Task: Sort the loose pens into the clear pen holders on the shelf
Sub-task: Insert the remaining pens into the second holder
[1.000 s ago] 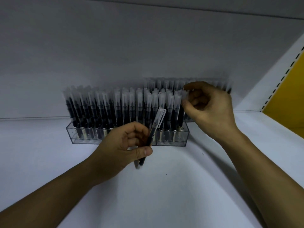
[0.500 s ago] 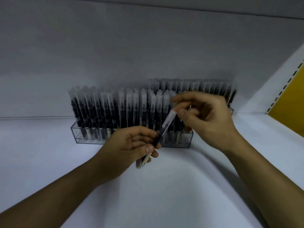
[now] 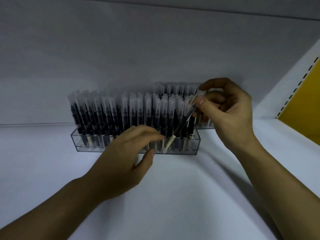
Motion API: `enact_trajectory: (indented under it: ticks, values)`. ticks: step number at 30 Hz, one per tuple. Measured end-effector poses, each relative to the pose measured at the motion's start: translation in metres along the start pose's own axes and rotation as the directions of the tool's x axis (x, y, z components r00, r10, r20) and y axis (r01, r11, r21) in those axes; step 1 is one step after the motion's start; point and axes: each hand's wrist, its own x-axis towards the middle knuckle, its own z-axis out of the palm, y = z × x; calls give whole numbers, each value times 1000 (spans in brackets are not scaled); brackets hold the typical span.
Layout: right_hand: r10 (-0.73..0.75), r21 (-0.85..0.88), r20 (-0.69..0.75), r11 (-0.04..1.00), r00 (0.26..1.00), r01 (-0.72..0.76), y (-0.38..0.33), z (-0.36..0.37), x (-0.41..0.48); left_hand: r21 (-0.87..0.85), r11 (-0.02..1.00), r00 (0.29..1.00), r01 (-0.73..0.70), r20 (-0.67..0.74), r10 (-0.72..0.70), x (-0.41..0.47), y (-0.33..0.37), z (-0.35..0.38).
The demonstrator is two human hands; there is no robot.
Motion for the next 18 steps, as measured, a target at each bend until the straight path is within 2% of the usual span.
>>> enact_trajectory:
  ticks: [4,8,18]
  values:
    - [-94,-140,-113,987,989,78,-1,-9,5,154,988,992,-31,122,12,-5,-1,7]
    - [-202,-326,-173,935,964,138,1,-15,6,214,976,990,-38,143,7,-6,0,9]
    - [-302,-447,-179,873,936,196,2,-16,6,319,946,991,-56,136,13,-6,3,10]
